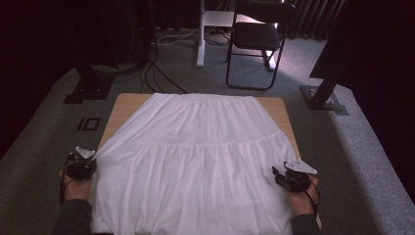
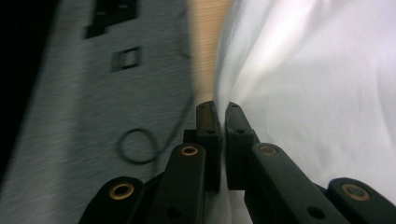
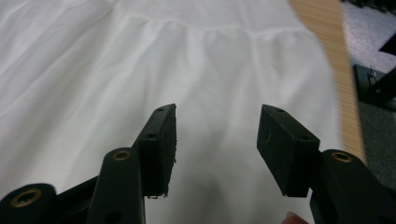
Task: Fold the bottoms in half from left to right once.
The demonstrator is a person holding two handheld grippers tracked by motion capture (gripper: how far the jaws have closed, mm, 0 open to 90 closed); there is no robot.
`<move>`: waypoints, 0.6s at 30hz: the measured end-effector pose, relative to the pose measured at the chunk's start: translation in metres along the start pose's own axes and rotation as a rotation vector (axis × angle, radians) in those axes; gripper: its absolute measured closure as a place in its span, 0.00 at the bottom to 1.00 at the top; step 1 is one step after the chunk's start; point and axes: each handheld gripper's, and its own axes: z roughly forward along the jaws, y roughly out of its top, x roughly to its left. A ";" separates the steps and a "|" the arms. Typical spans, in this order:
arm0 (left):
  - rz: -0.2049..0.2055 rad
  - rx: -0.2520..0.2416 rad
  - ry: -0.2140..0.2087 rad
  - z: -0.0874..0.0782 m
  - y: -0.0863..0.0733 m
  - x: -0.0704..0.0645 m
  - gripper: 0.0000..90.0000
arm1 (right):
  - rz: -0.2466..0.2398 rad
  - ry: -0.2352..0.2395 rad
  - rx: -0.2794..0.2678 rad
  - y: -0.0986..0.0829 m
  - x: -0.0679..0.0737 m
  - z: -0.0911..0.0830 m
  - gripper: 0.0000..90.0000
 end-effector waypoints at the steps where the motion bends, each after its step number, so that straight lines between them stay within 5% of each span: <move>1: -0.004 0.004 0.020 -0.001 0.000 0.006 0.98 | 0.015 -0.005 0.000 -0.001 -0.005 -0.001 0.51; 7: -0.077 0.029 0.131 -0.004 0.003 0.043 0.98 | 0.072 -0.045 0.026 -0.013 -0.025 -0.005 0.51; 10: -0.101 0.014 0.142 -0.009 0.009 0.049 0.98 | 0.094 -0.053 0.042 -0.016 -0.031 -0.004 0.49; 13: -0.107 -0.044 0.079 -0.021 0.017 0.043 0.98 | 0.095 -0.048 0.080 -0.020 -0.031 0.002 0.44; 15: -0.107 -0.044 0.079 -0.021 0.017 0.043 0.98 | 0.091 -0.047 0.095 -0.021 -0.031 0.004 0.44; 16: -0.105 -0.115 -0.024 -0.039 0.026 0.032 0.98 | 0.081 -0.064 0.121 -0.022 -0.031 0.008 0.46; 18: -0.085 -0.164 -0.088 -0.052 0.033 0.022 0.98 | 0.085 -0.070 0.142 -0.024 -0.032 0.010 0.48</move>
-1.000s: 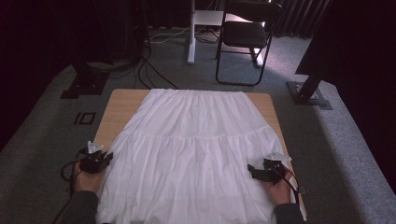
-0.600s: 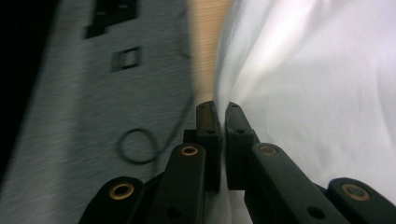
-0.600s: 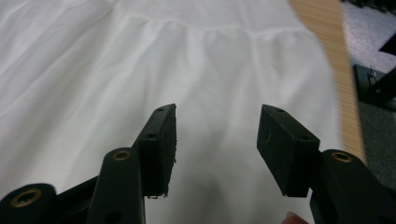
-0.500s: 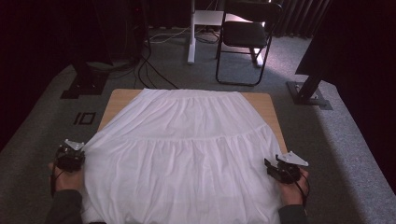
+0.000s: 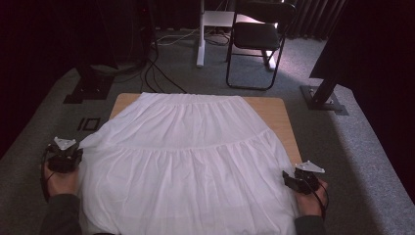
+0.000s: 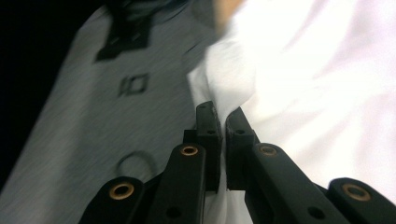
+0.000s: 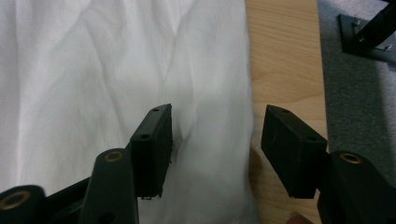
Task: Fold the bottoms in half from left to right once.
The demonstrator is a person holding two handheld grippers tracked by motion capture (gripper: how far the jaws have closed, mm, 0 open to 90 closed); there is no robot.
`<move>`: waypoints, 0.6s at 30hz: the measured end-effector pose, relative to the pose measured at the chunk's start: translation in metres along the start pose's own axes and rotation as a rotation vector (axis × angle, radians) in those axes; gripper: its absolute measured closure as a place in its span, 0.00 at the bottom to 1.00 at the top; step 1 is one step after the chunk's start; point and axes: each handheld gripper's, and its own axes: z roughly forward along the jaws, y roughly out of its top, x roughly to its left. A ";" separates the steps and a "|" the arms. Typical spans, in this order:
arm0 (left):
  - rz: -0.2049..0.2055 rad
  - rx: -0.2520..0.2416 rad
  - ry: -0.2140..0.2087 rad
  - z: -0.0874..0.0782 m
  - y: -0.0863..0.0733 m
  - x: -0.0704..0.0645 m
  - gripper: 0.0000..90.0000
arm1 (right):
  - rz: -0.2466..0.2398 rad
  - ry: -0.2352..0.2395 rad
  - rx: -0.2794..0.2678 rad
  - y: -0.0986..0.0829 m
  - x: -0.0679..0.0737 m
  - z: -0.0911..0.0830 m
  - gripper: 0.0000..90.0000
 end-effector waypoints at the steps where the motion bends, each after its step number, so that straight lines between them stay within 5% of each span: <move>1: 0.007 -0.023 -0.036 -0.006 0.005 -0.007 0.98 | 0.007 0.008 -0.004 -0.001 -0.001 0.000 0.48; 11: 0.071 -0.238 -0.374 -0.060 0.067 -0.075 0.98 | 0.079 0.048 -0.008 -0.004 -0.008 0.002 0.47; 15: 0.117 -0.316 -0.533 -0.078 0.097 -0.117 0.98 | 0.090 0.056 -0.020 -0.005 -0.009 0.002 0.47; 18: 0.122 -0.365 -0.738 -0.081 0.116 -0.161 0.98 | 0.091 0.057 -0.025 -0.006 -0.009 0.002 0.47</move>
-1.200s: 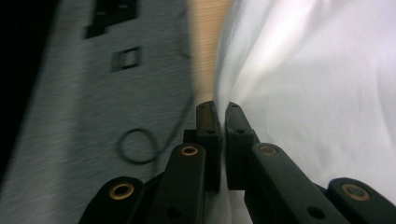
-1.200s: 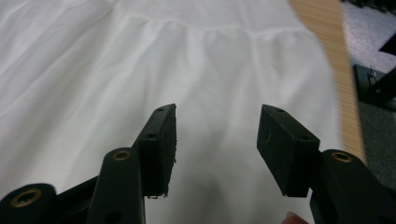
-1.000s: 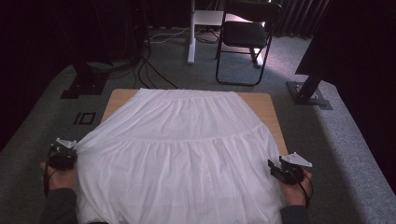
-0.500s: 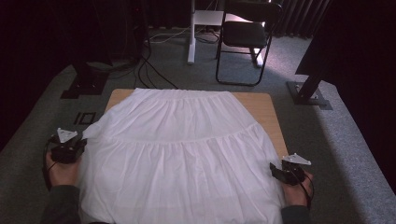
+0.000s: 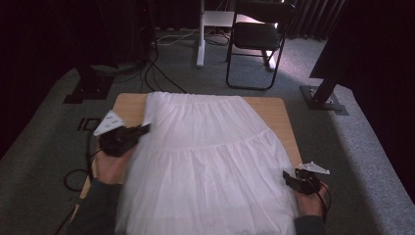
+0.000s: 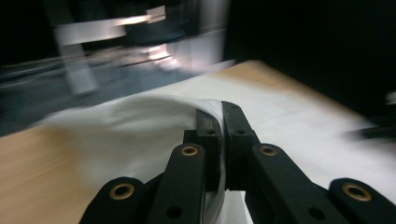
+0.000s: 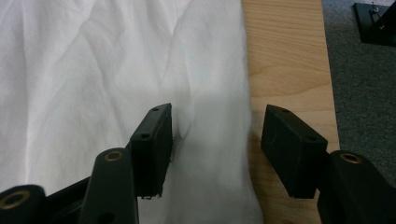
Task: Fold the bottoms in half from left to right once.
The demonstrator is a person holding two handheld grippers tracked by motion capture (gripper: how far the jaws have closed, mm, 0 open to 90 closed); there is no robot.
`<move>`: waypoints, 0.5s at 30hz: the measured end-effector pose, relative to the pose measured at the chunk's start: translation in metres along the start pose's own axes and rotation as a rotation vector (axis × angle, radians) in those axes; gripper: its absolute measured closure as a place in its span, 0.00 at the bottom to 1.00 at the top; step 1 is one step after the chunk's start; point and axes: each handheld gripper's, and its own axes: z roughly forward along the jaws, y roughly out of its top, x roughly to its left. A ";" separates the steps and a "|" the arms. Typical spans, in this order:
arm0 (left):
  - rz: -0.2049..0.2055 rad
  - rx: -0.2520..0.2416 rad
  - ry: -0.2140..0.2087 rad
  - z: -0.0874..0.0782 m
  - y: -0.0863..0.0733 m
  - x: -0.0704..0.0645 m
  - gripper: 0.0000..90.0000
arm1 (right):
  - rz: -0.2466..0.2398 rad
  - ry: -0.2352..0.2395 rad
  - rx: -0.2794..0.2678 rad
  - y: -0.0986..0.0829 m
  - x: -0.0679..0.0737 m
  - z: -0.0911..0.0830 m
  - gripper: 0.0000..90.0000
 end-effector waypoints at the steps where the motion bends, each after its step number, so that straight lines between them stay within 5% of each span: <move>1: -0.005 -0.015 -0.060 0.015 0.003 -0.010 0.98 | 0.000 0.000 -0.001 0.000 0.000 0.000 0.47; 6: 0.001 0.027 -0.276 0.097 -0.011 -0.067 0.98 | 0.000 0.000 -0.008 -0.001 0.000 0.000 0.47; 7: 0.001 0.027 -0.276 0.097 -0.011 -0.067 0.98 | 0.000 0.000 -0.008 -0.001 0.000 0.000 0.47; 11: 0.029 0.133 -0.341 0.153 -0.052 -0.104 0.98 | 0.001 0.001 -0.010 -0.001 0.000 0.000 0.47; 15: 0.027 0.220 -0.325 0.181 -0.083 -0.110 0.91 | 0.002 -0.003 -0.005 -0.001 0.000 0.000 0.47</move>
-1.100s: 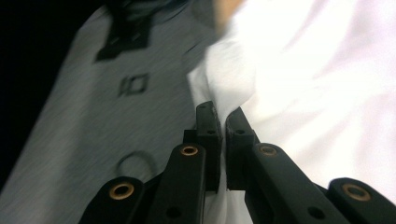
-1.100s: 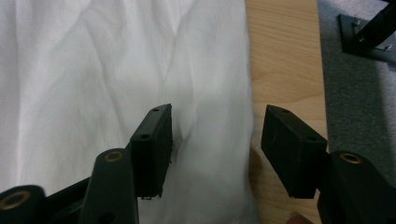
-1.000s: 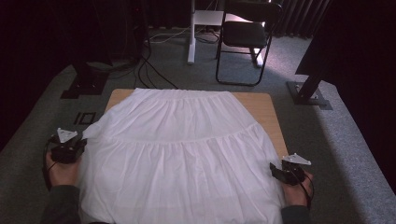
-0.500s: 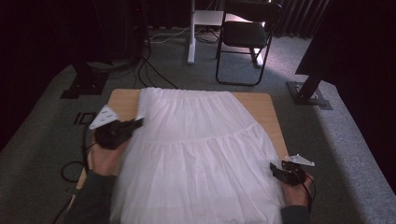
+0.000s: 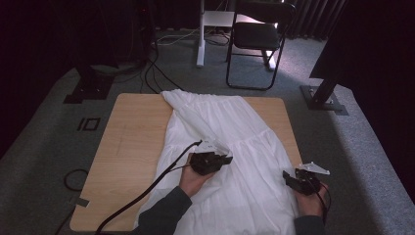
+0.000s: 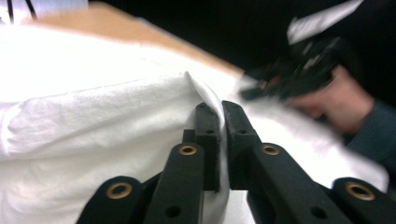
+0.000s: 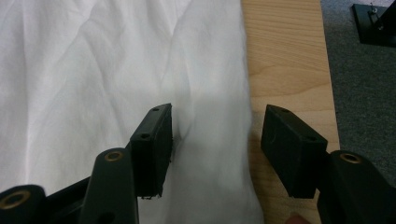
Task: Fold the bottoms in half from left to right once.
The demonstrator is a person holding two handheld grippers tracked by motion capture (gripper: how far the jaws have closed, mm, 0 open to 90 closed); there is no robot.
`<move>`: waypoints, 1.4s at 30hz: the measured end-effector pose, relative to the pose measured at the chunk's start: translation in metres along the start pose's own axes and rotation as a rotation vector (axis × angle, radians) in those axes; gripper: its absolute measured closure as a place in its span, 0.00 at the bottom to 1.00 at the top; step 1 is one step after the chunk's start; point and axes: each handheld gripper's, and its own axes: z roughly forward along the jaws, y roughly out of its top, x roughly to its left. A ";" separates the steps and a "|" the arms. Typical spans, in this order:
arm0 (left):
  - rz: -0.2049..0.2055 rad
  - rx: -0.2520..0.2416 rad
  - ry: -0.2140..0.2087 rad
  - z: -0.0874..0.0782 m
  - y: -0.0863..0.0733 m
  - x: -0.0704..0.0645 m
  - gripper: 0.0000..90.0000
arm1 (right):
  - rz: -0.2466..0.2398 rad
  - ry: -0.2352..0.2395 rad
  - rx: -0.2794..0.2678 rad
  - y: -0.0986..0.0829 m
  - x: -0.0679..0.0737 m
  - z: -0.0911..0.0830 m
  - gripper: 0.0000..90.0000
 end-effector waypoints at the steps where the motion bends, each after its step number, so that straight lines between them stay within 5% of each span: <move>1: 0.012 0.015 0.023 0.004 -0.003 0.001 0.84 | 0.002 -0.001 0.004 0.001 0.000 0.000 0.47; 5: 0.069 0.042 0.109 0.000 -0.003 0.001 0.60 | -0.028 -0.040 0.004 0.008 0.012 -0.008 0.47; 12: 0.224 0.017 0.282 -0.046 0.013 -0.007 0.52 | -0.126 0.126 -0.121 0.048 0.076 -0.036 0.46; 17: 0.279 0.038 0.420 -0.082 0.013 -0.005 0.51 | -0.178 0.250 -0.126 0.075 0.123 -0.028 0.45; 20: 0.295 0.064 0.513 -0.101 0.006 0.001 0.50 | -0.212 0.267 -0.125 0.091 0.144 -0.020 0.42; 23: 0.265 0.049 0.534 -0.113 0.000 0.008 0.50 | -0.216 0.258 -0.110 0.101 0.153 -0.012 0.41; 24: 0.191 0.015 0.526 -0.125 -0.011 0.020 0.50 | -0.212 0.260 -0.100 0.106 0.156 -0.007 0.40; 27: 0.123 0.046 0.568 -0.134 -0.028 0.033 0.50 | -0.182 0.272 -0.014 0.114 0.167 0.021 0.35; 30: 0.087 0.091 0.599 -0.138 -0.049 0.042 0.48 | -0.219 0.248 0.084 0.108 0.174 0.038 0.36; 34: 0.019 0.145 0.616 -0.146 -0.078 0.056 0.47 | -0.265 0.248 0.190 0.097 0.175 0.048 0.69; 37: -0.051 0.181 0.601 -0.147 -0.099 0.068 0.46 | -0.274 0.271 0.182 0.099 0.172 0.043 0.95; 42: -0.105 0.215 0.595 -0.140 -0.118 0.078 0.45 | -0.288 0.273 0.075 0.109 0.170 0.019 0.96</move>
